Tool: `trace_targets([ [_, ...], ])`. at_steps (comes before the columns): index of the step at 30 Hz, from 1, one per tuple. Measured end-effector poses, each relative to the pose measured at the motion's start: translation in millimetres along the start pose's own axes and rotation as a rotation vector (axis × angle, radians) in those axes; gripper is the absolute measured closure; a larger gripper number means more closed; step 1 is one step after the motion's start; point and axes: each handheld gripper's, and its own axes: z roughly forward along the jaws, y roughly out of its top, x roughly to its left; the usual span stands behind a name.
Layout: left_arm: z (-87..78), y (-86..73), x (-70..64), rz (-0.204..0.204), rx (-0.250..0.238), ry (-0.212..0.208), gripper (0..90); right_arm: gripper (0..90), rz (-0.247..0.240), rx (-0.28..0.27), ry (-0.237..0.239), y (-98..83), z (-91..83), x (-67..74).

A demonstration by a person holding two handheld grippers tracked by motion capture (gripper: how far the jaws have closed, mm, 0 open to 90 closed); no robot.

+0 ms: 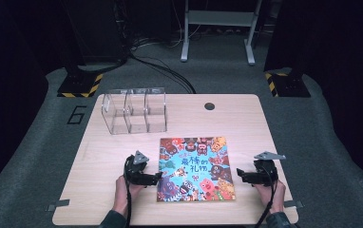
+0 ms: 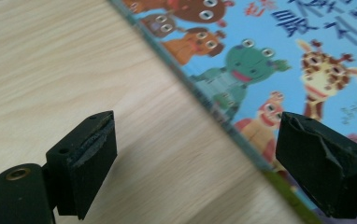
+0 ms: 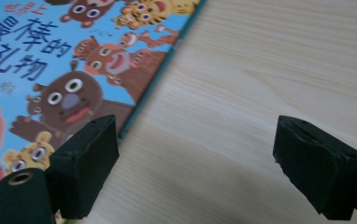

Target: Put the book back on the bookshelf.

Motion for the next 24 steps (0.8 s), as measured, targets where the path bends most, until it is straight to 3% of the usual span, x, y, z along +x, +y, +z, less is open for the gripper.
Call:
trace_targets([
  [2,0.6,-3.2,2.4,-0.038,-0.014,-0.003,11.5,14.5,-0.014,0.022,0.027,7.2,5.6,6.0],
  [8,-0.5,-5.4,7.0,-0.032,-0.001,0.028,11.9,18.4,-0.045,0.084,0.083,26.1,22.7,18.8],
  [10,-0.2,-6.0,6.7,-0.051,-0.011,0.031,11.9,20.2,-0.052,0.112,0.100,30.7,28.8,20.2],
  [14,0.2,-7.1,6.3,-0.027,-0.009,0.045,12.1,24.6,-0.052,0.161,0.126,37.5,38.1,23.0],
  [15,0.0,-7.6,6.0,-0.005,-0.004,0.053,12.1,25.8,-0.045,0.177,0.137,39.1,39.5,24.2],
  [17,1.3,-9.2,3.1,-0.024,-0.023,0.057,11.7,28.4,-0.053,0.189,0.139,41.9,42.6,25.6],
  [21,2.4,-9.9,2.1,-0.007,-0.031,0.073,11.3,32.8,-0.065,0.219,0.149,47.2,48.7,26.8],
  [24,2.1,-9.8,2.6,-0.002,-0.030,0.072,11.3,33.6,-0.043,0.250,0.164,50.3,53.8,25.8],
])
